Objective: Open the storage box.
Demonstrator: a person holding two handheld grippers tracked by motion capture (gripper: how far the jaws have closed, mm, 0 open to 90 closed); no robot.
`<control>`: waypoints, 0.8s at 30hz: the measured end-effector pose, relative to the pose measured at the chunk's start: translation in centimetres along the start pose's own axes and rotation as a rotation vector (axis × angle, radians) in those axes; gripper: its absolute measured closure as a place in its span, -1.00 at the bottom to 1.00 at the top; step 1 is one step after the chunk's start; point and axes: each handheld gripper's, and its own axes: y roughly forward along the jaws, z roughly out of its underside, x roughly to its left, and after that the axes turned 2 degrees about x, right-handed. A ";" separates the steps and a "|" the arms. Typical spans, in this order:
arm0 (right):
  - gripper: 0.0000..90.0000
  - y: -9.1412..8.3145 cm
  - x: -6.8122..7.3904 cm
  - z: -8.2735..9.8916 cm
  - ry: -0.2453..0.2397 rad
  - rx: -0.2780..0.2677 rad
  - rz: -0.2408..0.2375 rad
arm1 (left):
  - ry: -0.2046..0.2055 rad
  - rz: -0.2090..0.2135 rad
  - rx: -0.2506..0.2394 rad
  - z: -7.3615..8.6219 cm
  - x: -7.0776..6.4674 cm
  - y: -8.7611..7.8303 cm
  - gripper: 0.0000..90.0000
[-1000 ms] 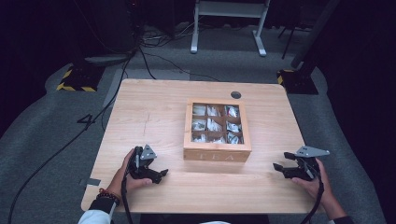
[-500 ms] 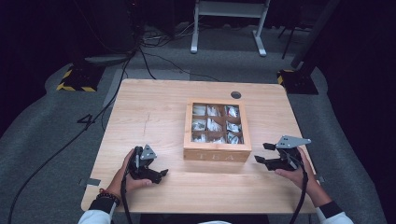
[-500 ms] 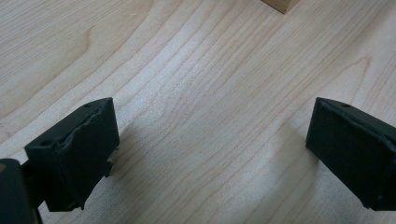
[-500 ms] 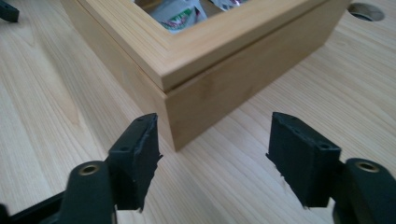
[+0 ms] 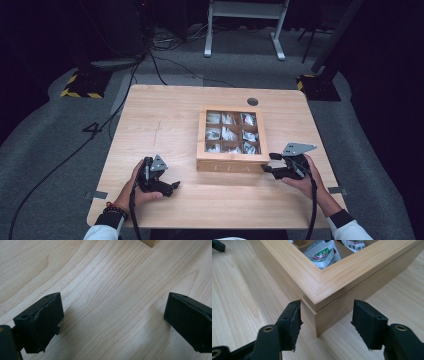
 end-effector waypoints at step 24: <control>0.00 -0.7 0.3 -1.1 0.028 -0.071 0.004 | 0.029 0.013 0.000 -0.7 0.1 -0.4 -0.48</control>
